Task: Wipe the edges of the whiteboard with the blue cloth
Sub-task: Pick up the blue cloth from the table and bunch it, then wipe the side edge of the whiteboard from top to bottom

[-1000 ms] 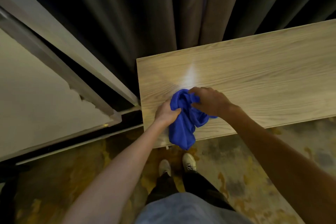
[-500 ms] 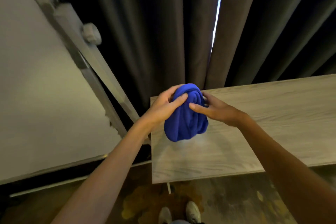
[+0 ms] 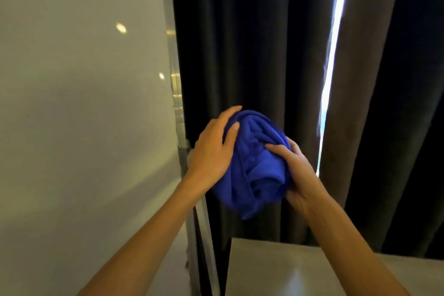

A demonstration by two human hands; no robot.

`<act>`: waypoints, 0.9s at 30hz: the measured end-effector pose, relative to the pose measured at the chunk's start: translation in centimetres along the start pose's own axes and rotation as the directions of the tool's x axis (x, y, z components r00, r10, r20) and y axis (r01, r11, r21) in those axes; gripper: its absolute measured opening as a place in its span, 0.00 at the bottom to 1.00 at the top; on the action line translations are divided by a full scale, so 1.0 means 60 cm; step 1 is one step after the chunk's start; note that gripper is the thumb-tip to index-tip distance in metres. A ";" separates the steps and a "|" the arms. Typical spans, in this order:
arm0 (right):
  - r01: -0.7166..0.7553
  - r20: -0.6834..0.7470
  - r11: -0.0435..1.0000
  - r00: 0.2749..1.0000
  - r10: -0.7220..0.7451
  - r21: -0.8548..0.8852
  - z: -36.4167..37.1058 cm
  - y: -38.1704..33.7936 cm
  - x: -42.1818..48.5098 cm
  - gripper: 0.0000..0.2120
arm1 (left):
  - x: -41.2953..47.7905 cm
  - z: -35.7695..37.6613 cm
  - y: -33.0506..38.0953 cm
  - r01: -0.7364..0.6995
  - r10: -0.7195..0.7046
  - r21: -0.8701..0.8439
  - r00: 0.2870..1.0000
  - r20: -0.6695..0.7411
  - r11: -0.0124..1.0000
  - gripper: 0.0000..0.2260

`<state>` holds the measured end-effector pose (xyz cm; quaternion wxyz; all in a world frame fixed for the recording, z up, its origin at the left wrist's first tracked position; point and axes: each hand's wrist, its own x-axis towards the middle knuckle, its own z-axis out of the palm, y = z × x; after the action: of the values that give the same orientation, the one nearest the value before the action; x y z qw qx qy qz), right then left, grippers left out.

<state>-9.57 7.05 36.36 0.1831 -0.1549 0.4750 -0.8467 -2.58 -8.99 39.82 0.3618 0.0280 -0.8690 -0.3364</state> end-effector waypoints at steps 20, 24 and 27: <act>0.689 0.134 0.462 0.625 -0.769 -0.559 0.383 -0.051 0.110 0.33 | 0.237 -0.334 -0.027 -0.073 0.338 0.577 0.867 -0.366 0.813 0.21; 0.608 0.264 0.048 0.413 -0.872 -0.792 0.392 -0.048 0.129 0.20 | 0.268 -0.347 -0.047 -0.057 0.308 0.600 0.895 -0.324 0.798 0.23; 0.509 0.252 -0.021 0.389 -0.886 -0.860 0.412 -0.048 0.160 0.21 | 0.284 -0.342 -0.066 -0.057 0.299 0.630 0.910 -0.286 0.774 0.24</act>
<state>-7.72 -14.42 52.05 -0.4827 -0.2784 0.6908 -0.4608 -2.60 -28.59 58.34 0.5211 0.1219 -0.8447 0.0095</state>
